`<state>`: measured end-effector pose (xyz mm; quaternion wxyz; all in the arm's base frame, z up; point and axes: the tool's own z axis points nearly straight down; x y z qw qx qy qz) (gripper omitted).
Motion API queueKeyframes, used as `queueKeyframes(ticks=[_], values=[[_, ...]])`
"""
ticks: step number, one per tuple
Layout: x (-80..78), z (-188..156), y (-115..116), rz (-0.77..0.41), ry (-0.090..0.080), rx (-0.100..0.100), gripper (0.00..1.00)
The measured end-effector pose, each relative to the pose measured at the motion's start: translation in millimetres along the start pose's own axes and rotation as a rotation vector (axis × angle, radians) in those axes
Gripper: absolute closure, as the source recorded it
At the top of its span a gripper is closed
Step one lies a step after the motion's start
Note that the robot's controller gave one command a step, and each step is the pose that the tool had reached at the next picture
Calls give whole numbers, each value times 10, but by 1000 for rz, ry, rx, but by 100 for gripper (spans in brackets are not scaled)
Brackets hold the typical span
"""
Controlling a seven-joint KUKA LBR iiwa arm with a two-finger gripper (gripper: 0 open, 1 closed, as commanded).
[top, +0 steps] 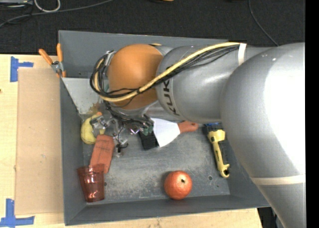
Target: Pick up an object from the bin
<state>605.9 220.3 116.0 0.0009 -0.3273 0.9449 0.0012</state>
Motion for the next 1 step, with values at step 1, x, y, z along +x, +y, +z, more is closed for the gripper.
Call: queueKeyframes(ticks=[1], values=[[128,-133,358,-79,0,-3,100]])
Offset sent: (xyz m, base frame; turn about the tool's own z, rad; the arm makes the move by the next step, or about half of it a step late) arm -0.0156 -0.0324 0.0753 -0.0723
